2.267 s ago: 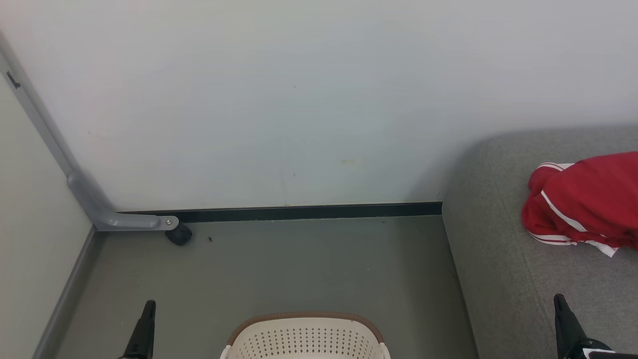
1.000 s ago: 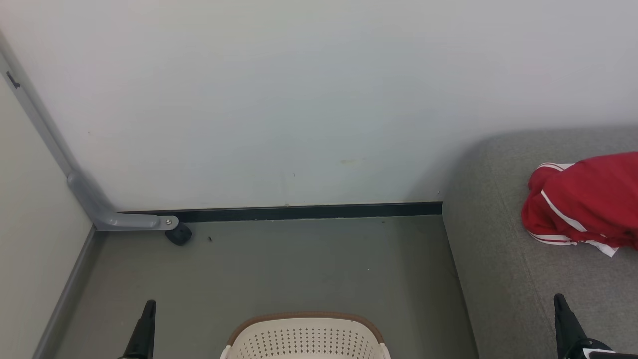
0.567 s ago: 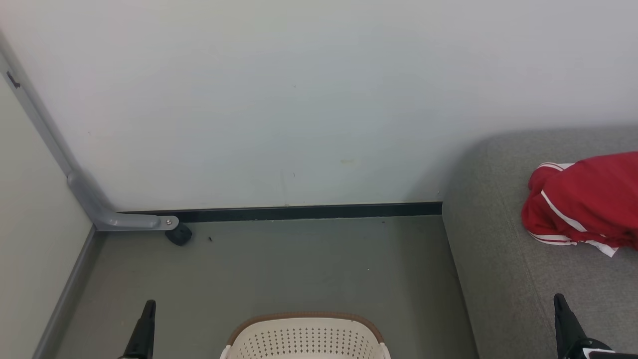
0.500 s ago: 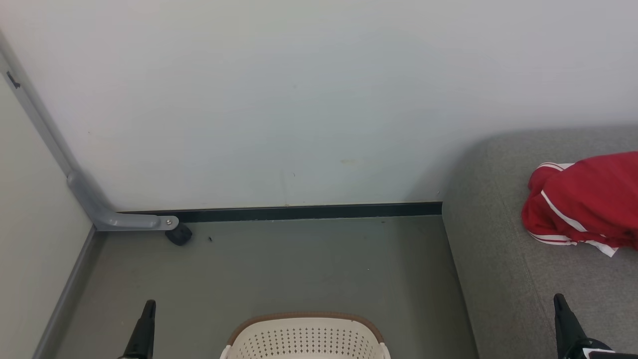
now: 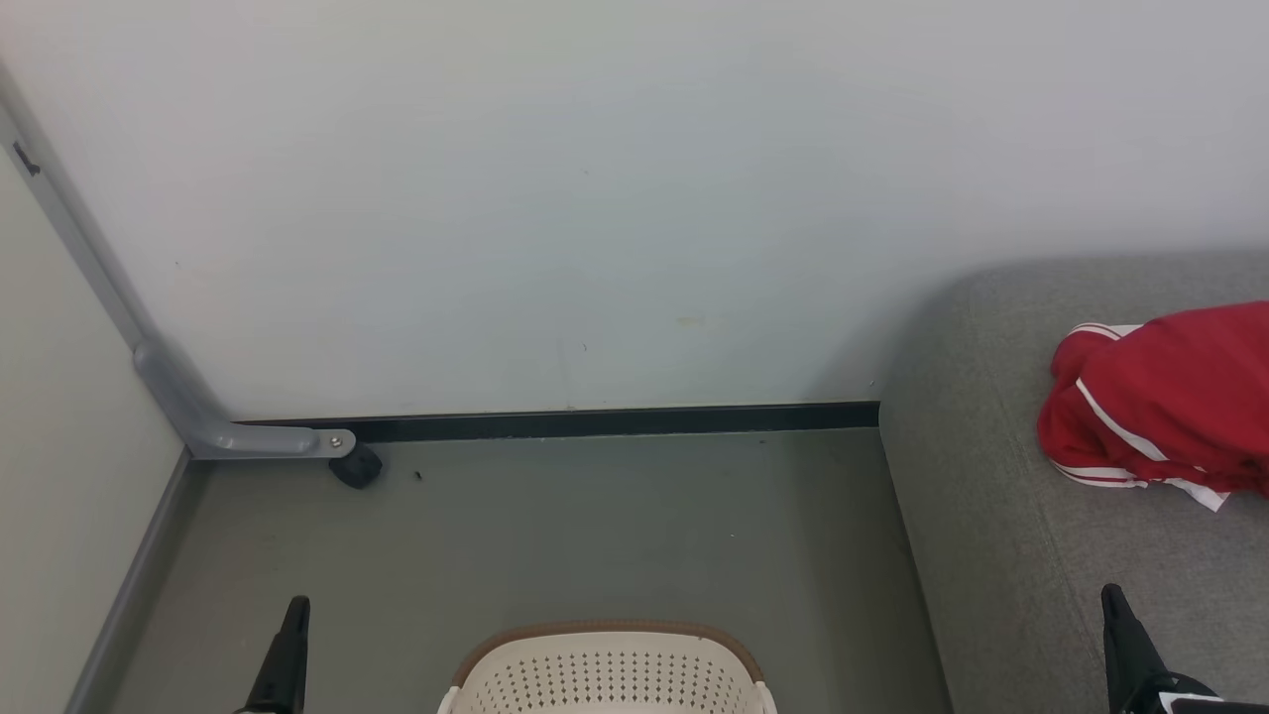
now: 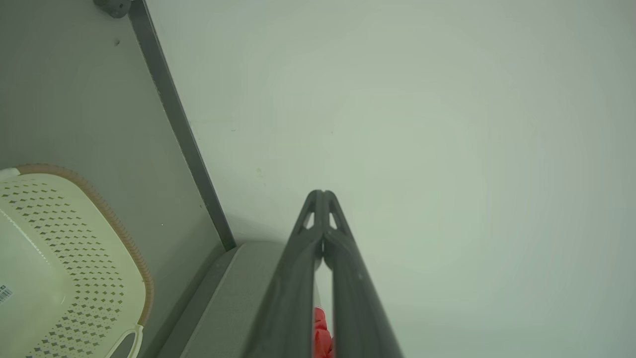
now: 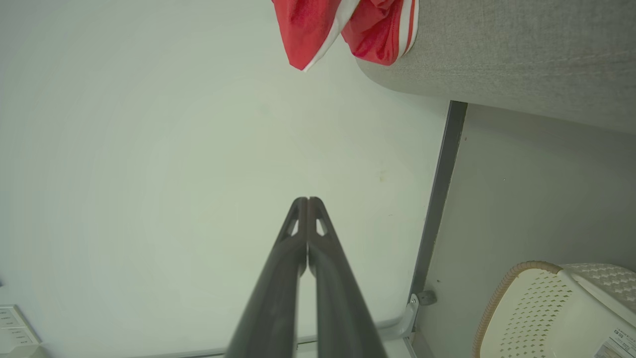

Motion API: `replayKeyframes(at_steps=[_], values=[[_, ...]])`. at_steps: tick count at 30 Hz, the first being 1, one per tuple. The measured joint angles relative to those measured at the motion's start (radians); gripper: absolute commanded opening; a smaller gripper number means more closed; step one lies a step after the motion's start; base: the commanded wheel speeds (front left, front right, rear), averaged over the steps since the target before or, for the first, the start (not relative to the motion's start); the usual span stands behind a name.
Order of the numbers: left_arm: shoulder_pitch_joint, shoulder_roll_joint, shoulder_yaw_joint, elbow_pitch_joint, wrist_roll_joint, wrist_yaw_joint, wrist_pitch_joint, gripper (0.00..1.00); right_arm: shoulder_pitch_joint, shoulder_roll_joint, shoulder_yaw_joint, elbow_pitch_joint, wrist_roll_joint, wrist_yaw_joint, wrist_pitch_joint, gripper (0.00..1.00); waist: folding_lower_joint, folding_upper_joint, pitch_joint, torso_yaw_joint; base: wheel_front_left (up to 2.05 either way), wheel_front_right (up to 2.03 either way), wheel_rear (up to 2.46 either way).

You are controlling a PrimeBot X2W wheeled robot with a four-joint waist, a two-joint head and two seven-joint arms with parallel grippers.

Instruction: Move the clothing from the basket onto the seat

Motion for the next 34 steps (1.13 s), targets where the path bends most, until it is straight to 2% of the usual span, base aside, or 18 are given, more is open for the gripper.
replayKeyframes(at_steps=[34], values=[[0.0,0.0,0.0,-0.002,0.0,0.0,0.0,0.0,0.0,0.0,0.0,0.0,0.0,0.0,0.0,0.0,0.0,0.0,0.0,0.0,0.0,0.0,0.0]])
